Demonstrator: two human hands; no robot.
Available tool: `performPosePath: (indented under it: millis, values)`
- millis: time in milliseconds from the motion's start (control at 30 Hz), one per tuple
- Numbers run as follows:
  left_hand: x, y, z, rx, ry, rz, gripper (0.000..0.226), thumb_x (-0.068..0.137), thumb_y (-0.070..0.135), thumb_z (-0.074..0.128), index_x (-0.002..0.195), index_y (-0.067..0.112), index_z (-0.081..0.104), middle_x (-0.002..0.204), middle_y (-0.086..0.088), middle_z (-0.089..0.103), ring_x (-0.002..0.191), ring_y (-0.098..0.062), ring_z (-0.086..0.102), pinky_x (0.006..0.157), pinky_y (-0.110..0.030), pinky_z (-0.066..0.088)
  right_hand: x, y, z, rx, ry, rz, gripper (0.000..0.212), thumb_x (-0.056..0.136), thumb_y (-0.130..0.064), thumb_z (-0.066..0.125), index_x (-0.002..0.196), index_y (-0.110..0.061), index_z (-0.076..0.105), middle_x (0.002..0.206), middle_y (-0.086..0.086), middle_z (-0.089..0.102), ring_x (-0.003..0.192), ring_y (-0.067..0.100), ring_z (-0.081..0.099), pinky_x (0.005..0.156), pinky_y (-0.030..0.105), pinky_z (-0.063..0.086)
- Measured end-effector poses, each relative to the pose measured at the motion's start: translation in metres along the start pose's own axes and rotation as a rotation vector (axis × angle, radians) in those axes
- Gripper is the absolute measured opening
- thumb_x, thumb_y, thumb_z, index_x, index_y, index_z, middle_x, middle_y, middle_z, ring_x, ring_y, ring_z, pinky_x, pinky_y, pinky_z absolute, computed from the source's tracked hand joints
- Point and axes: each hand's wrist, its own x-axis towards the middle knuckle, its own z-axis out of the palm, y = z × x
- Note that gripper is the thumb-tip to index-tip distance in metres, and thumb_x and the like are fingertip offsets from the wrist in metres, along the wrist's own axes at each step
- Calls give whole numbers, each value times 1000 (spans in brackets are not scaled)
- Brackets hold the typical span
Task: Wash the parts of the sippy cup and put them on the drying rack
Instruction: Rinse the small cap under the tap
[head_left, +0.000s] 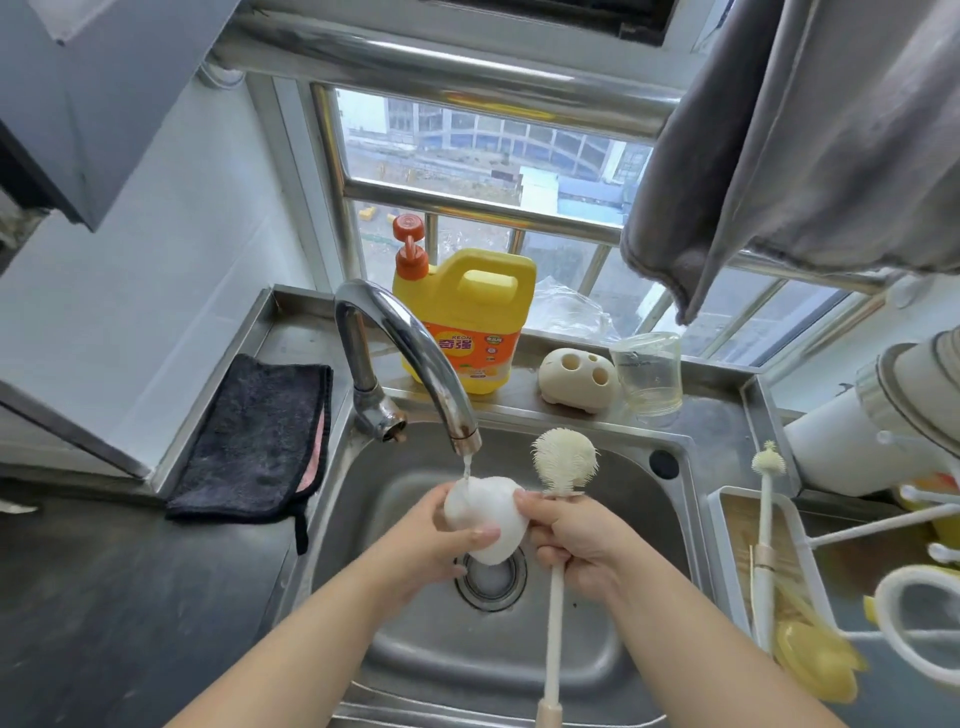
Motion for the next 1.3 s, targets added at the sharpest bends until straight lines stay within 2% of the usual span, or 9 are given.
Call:
performPosePath:
  millis: [100,167,333,500,667,800,967,1100,1300]
  values:
    - [-1,9,13,4,23,107,67,56,13,81,118,16,54,100,-5,67,83,-11,66,68,-25,54,-7,1,-8,-18,-17,-9,22,95,-9,55,73,-13,51,47,-5,36,33,1,22,30,13,17]
    - [1,15,18,74,70,118,72,50,14,83,115,18,53,100,-5,64,81,-11,65,64,-23,53,-13,1,-12,-103,11,-24,17,95,-10,55,78,-12,53,50,-5,38,32,1,24,32,14,19]
    - [0,21,19,445,207,146,68,39,46,83,100,29,59,101,-1,66,93,-17,64,82,-35,55,-24,-2,-31,-426,170,-54,18,92,-6,54,78,-13,44,63,2,35,41,9,34,43,22,29]
    - [-7,29,31,562,242,154,69,36,55,79,98,33,58,95,6,67,91,-12,64,82,-33,55,-42,-10,-43,-271,112,-84,8,96,-8,45,89,-13,46,80,7,39,55,11,37,50,22,38]
    - [-18,38,45,546,234,197,61,50,41,87,102,33,57,98,8,67,89,-5,63,74,-20,51,-62,-29,-43,-180,52,-214,16,102,-25,41,99,-10,44,63,4,49,44,8,37,42,18,30]
    - [-25,53,49,553,291,286,52,63,34,87,104,36,54,100,12,64,91,-1,59,68,-14,44,-72,-45,-40,-225,139,-390,21,101,-29,42,105,-10,50,50,-2,49,39,8,35,44,21,30]
    - [-27,50,50,566,355,324,58,55,43,85,105,36,57,103,12,63,97,-6,59,83,-24,46,-82,-60,-42,-88,268,-646,18,98,-22,48,88,-14,61,48,-8,42,40,5,34,46,20,30]
    - [-24,17,56,747,352,243,59,59,34,87,106,32,54,100,10,60,87,0,55,68,-9,37,-69,-32,-39,-65,271,-607,21,97,-20,50,76,-15,48,51,-9,39,52,10,34,55,24,28]
    - [-14,17,57,781,389,251,59,59,39,85,106,30,49,103,7,54,92,-9,54,68,-17,36,-68,-32,-54,-273,337,-626,32,97,-34,46,73,-14,50,61,-3,49,65,15,49,73,29,44]
